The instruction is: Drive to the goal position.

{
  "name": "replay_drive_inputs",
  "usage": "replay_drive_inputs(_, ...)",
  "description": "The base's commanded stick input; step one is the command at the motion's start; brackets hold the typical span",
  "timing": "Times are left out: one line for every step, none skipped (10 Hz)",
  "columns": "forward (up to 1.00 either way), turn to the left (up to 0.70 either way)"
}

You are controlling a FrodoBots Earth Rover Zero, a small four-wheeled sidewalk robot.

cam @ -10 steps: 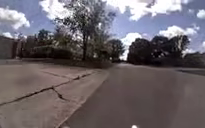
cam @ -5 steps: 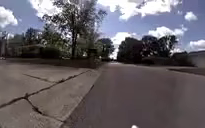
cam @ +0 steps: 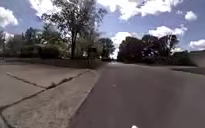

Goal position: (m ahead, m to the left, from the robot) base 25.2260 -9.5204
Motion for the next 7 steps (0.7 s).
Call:
replay_drive_inputs(0.85, 0.00)
replay_drive_inputs(0.85, 0.00)
replay_drive_inputs(0.85, 0.00)
replay_drive_inputs(0.85, 0.00)
replay_drive_inputs(0.85, 0.00)
replay_drive_inputs(0.85, 0.00)
replay_drive_inputs(0.85, -0.07)
